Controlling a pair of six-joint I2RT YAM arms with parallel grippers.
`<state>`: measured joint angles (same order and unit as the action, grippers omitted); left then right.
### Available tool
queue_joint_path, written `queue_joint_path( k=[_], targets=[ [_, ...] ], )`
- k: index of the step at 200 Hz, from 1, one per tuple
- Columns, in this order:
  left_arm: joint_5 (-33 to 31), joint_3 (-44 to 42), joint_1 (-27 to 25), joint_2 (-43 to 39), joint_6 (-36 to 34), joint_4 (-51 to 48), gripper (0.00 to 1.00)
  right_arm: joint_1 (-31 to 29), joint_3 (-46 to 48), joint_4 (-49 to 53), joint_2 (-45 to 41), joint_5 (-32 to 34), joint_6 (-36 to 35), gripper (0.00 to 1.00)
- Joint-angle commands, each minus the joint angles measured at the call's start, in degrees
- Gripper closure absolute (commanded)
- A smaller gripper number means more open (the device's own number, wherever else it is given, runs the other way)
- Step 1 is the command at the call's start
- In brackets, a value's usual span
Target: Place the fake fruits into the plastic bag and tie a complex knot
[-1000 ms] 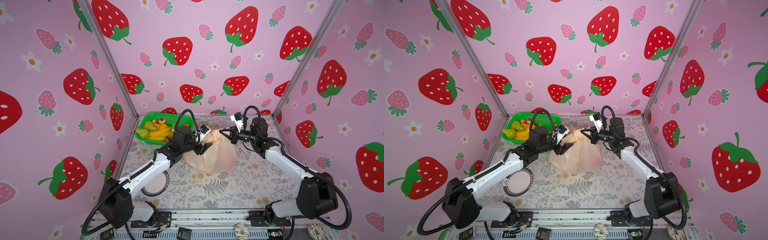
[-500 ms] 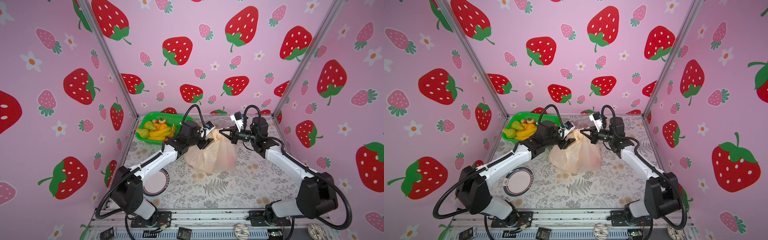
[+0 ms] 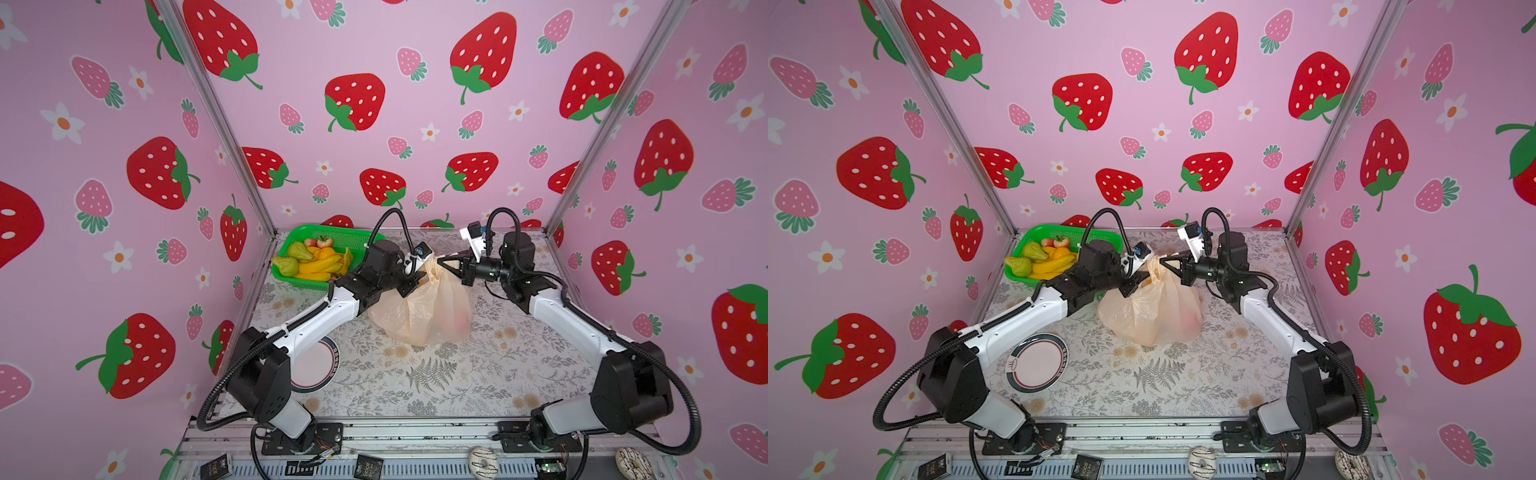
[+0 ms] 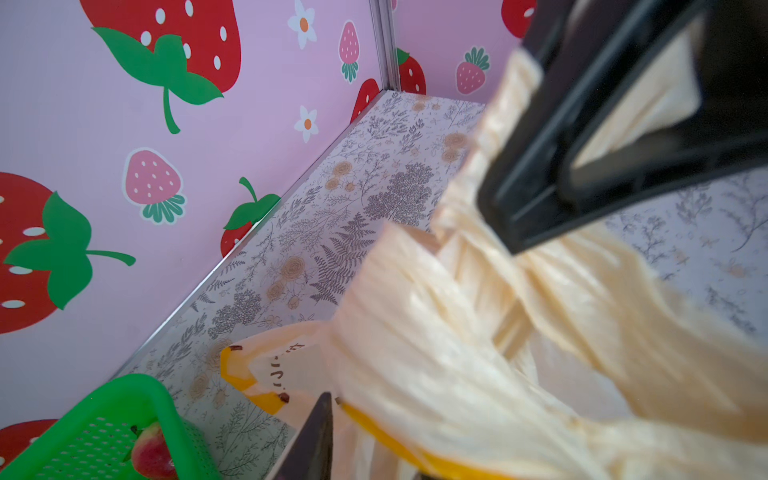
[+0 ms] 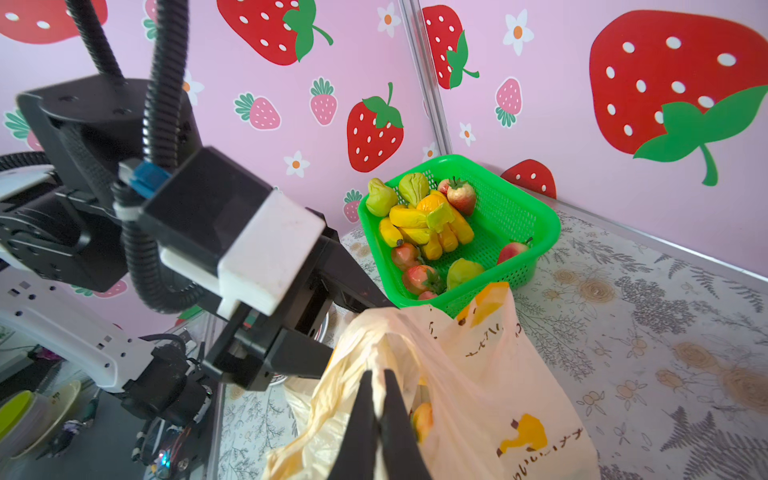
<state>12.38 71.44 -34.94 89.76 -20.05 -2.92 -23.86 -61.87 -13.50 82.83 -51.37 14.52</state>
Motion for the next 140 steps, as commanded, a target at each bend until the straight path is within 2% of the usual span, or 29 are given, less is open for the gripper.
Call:
queue_joint_path(
  k=[1,26,52,57,72,93,140],
  targets=[
    [0.0,-0.9,0.1,-4.2,4.1,5.9,0.83,0.1,-2.2,3.0,-0.8,1.3,-7.6,1.0],
    [3.4,-2.7,0.4,-6.2,6.8,7.0,0.9,0.1,-1.5,2.3,-1.4,0.2,-11.7,1.0],
    [5.0,-2.3,0.6,-6.1,7.3,4.8,0.93,0.0,0.3,-1.4,-1.9,-1.8,-12.4,1.0],
    [5.0,-2.0,0.6,-5.9,7.3,4.3,0.98,0.0,0.6,-2.1,-2.1,-1.9,-12.3,1.0],
    [5.3,-1.3,0.5,-5.3,7.2,3.3,1.0,0.0,1.2,-2.8,-1.9,-1.8,-12.1,1.0],
    [5.4,-1.1,0.6,-4.8,7.0,3.2,1.0,0.0,1.4,-3.2,-1.4,-1.4,-10.1,1.0],
    [3.9,-0.9,0.6,-3.2,6.1,2.9,1.0,0.0,2.0,-4.3,-0.4,-1.3,-3.9,0.9]
  ],
)
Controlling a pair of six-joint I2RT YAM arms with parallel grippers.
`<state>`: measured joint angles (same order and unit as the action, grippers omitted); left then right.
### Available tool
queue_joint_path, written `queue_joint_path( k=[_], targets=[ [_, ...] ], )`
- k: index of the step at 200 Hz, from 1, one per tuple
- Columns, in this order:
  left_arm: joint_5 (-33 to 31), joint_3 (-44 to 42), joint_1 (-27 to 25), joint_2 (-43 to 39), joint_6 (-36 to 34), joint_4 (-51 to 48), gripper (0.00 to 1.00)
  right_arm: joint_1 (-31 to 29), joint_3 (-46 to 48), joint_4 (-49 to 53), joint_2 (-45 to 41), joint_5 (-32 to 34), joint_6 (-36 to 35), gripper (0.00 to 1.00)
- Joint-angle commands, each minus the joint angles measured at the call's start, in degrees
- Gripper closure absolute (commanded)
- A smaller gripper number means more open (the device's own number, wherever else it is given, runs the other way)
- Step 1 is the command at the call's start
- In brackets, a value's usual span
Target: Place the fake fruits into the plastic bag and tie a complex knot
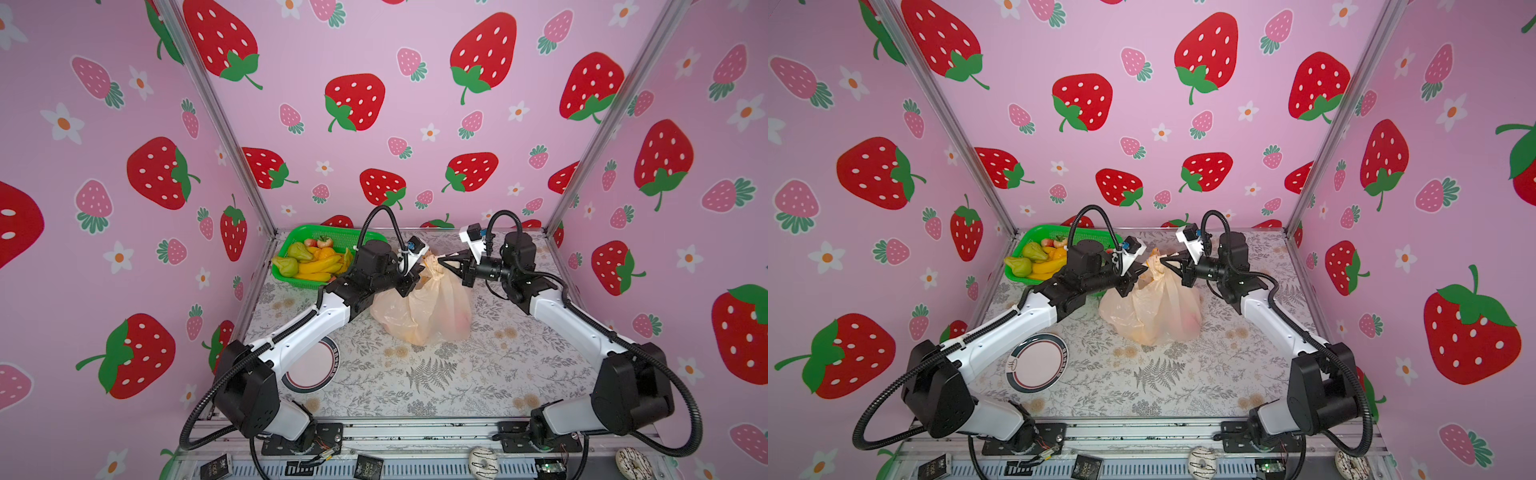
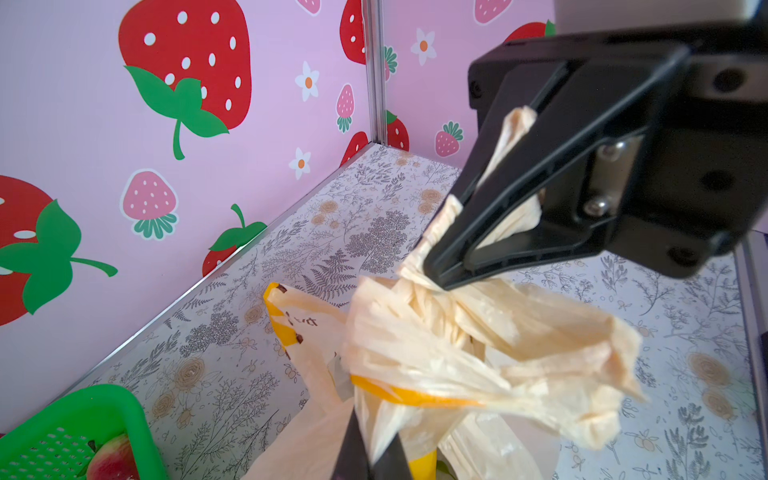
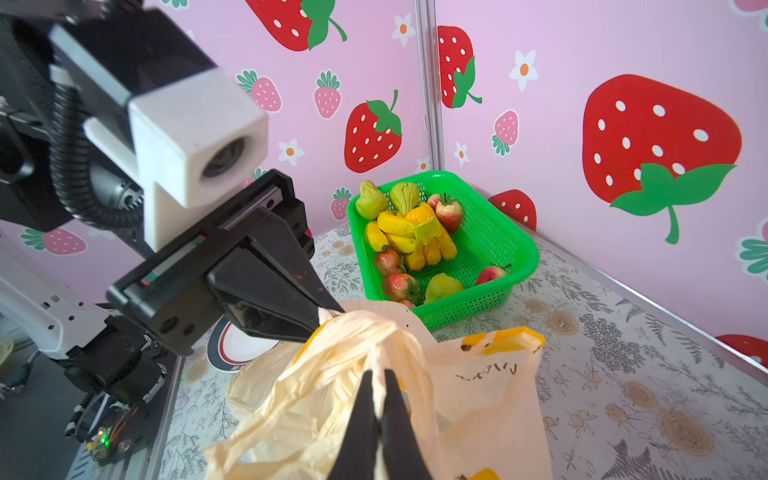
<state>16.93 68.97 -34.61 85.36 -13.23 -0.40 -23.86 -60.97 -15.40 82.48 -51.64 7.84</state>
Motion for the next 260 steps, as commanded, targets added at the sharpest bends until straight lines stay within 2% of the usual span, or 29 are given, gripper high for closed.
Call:
queue_joint_path(
  k=[1,27,99,161,167,189,208,260],
  targets=[
    [-0.7,1.6,0.2,1.2,-0.7,0.3,1.0,0.1,1.1,-2.5,0.0,-1.1,2.9,0.89],
    [-2.0,2.6,0.3,2.3,-0.3,-0.3,1.0,0.1,2.1,-3.5,-0.3,-1.4,3.4,0.84],
    [-1.5,3.2,0.5,2.2,0.5,0.4,1.0,0.1,2.4,-1.8,0.8,-0.1,0.5,0.63],
    [-0.4,3.7,0.5,2.0,0.9,1.0,1.0,0.0,2.6,-0.1,1.8,0.8,-1.2,0.49],
    [-0.4,3.7,0.5,1.9,1.0,1.0,1.0,0.0,2.7,-0.1,2.0,0.7,-1.2,0.43],
    [-0.1,3.6,0.5,1.9,1.2,1.1,1.0,0.0,2.6,-0.3,2.5,0.1,-1.3,0.33],
    [0.3,3.5,0.5,1.7,1.4,1.2,1.0,-0.2,2.5,-0.5,2.9,-0.2,-1.5,0.31],
    [1.4,3.3,0.5,1.2,1.5,1.3,1.0,-0.6,1.3,0.1,4.4,-0.7,-3.2,0.31]
  ],
)
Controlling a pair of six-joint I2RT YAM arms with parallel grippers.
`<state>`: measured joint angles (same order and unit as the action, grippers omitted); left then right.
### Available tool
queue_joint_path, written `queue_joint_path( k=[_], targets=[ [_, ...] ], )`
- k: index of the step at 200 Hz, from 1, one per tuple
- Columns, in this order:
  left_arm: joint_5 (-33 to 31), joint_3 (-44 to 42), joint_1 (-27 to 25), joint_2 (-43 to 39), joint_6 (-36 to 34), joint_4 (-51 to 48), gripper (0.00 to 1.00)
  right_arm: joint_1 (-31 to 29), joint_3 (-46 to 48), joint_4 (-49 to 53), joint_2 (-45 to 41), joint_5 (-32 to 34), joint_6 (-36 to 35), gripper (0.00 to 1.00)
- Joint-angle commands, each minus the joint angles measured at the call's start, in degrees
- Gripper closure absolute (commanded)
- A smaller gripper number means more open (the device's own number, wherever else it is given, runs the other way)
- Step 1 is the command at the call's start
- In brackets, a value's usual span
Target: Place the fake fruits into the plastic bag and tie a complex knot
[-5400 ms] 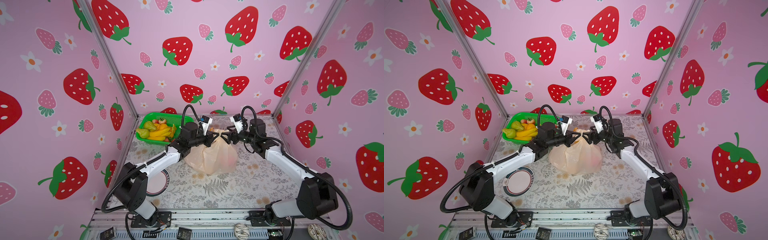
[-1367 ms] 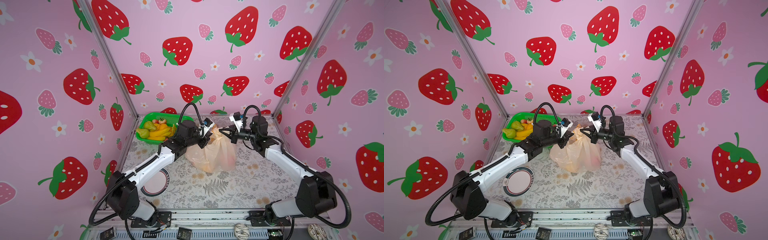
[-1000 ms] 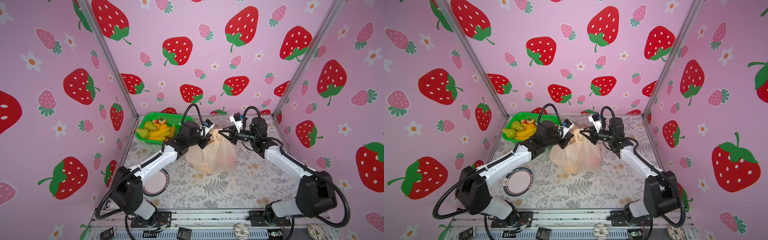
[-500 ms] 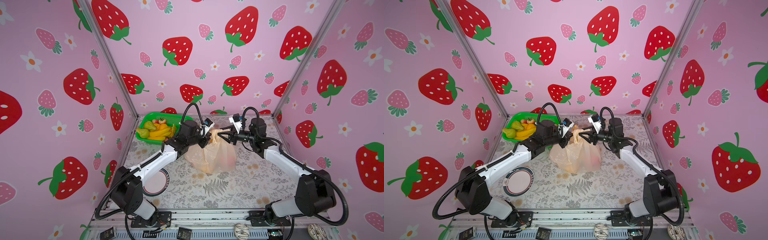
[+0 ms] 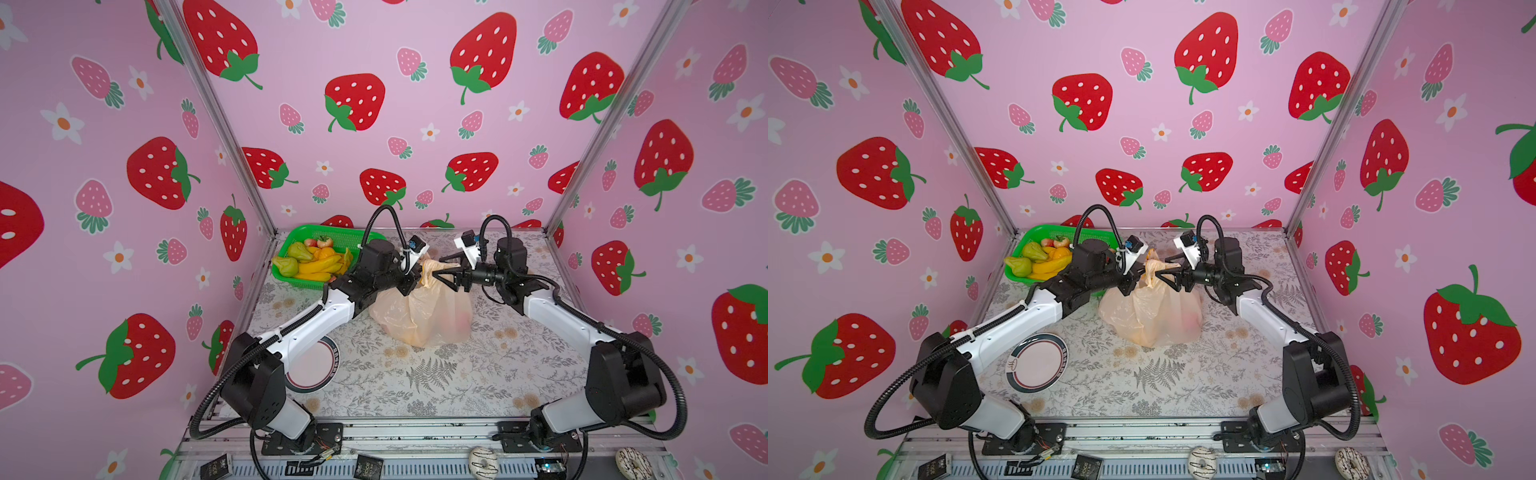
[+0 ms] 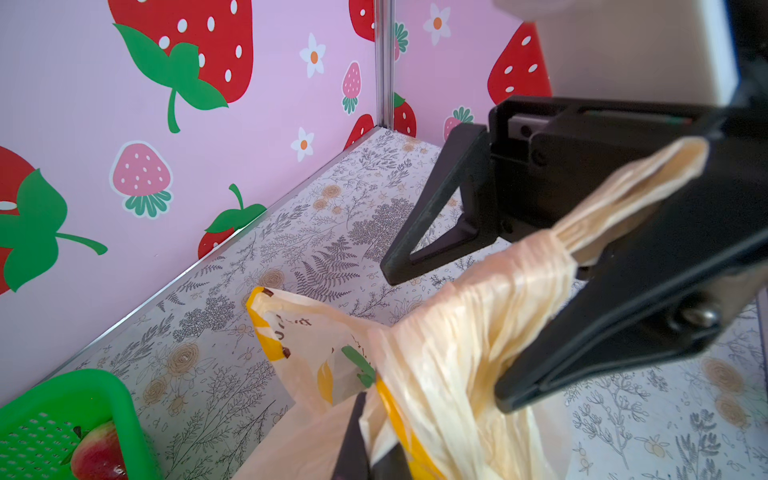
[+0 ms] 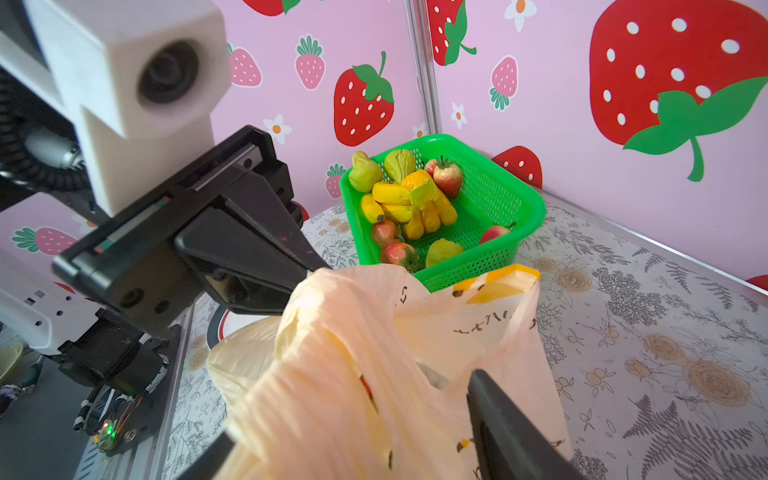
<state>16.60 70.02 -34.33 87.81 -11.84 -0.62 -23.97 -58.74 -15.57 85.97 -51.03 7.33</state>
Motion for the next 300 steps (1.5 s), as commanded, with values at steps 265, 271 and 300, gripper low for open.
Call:
queue_joint_path(
  k=[265,271,300],
  targets=[
    [7.9,12.4,1.3,0.6,-12.2,-18.7,0.61,-3.7,-1.2,6.1,-6.8,8.0,-19.0,1.0],
    [8.5,13.2,1.4,1.0,-12.5,-19.5,0.58,-3.8,-1.0,6.0,-6.9,8.0,-19.0,1.0],
    [9.3,16.5,1.6,3.2,-14.0,-22.0,0.45,-3.9,-0.6,5.9,-7.1,7.3,-19.2,1.0]
  ],
)
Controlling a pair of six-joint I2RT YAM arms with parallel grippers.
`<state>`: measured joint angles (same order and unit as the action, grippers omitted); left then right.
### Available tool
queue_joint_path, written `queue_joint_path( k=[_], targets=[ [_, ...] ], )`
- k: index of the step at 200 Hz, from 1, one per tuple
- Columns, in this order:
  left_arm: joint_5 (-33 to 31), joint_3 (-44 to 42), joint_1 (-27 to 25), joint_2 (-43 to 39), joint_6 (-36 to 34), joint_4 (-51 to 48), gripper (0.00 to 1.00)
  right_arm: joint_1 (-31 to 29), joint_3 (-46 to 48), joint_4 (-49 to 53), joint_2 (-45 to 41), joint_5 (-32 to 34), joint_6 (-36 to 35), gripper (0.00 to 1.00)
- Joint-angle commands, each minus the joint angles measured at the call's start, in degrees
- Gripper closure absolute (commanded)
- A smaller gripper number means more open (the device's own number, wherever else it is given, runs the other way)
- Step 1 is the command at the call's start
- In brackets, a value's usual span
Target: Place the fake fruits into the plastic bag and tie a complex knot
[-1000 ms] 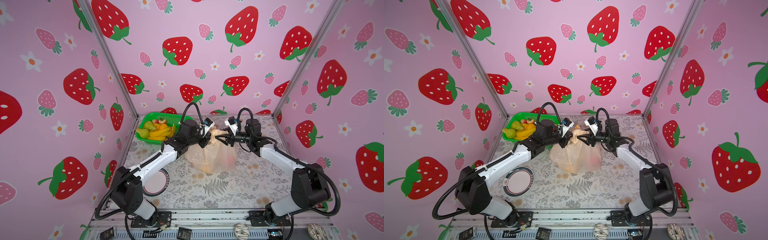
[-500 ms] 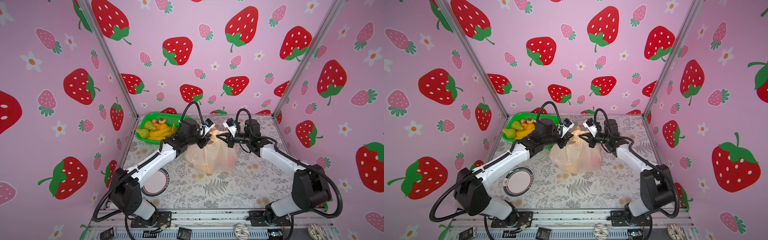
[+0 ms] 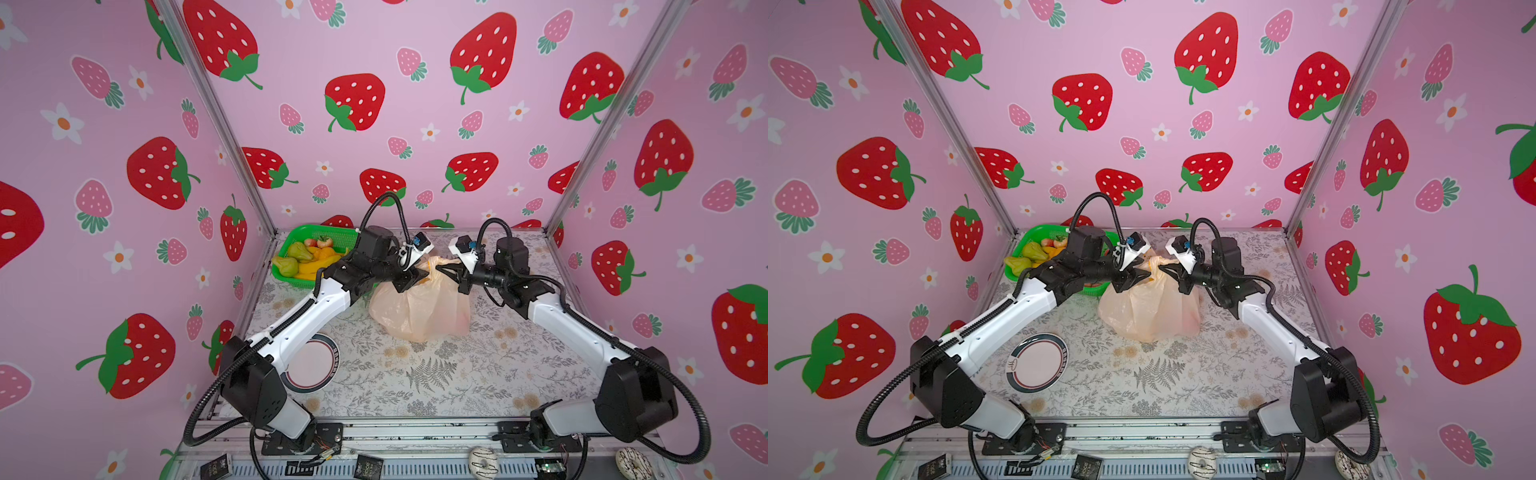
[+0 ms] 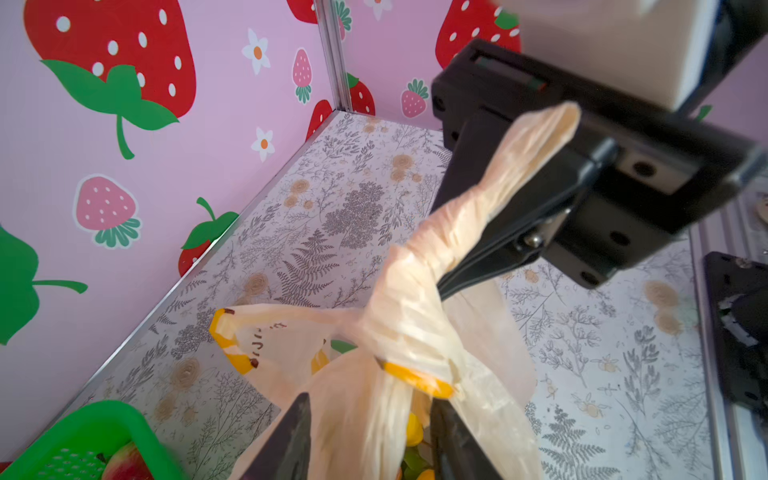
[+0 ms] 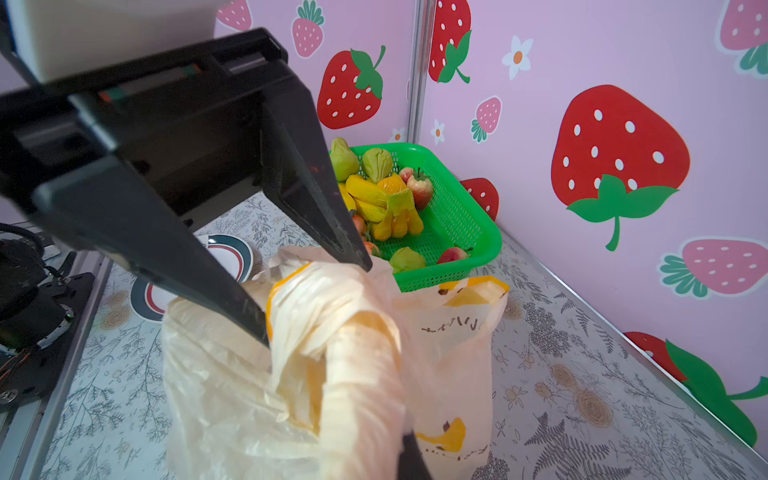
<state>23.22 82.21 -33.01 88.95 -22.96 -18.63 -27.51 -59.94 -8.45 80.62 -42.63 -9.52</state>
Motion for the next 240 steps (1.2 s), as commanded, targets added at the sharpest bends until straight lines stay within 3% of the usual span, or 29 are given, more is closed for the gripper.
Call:
queue_joint_path(
  k=[1,62,118,169,212,240],
  targets=[
    [2.7,4.5,0.3,2.2,-2.9,-4.1,0.44,-0.4,0.6,-1.2,-1.8,-1.1,-2.3,1.0],
    [5.5,10.9,0.2,6.2,-6.8,-12.6,0.43,-0.6,0.7,-1.4,-2.0,0.1,-1.9,1.0],
    [4.3,8.8,1.5,2.4,-9.7,-14.2,0.4,-0.7,0.8,-1.3,-2.3,0.7,-1.5,1.0],
    [12.0,7.2,2.5,0.5,-8.3,-11.3,0.28,-1.1,1.2,-1.5,-2.7,0.7,-1.0,1.0],
    [13.0,12.6,2.3,5.0,-8.0,-14.8,0.21,-1.4,1.5,-2.0,-2.7,0.7,-0.8,1.0],
    [10.7,16.8,2.1,8.9,-9.1,-18.7,0.25,-1.6,1.5,-2.0,-2.9,0.4,-0.8,1.0]
  ],
)
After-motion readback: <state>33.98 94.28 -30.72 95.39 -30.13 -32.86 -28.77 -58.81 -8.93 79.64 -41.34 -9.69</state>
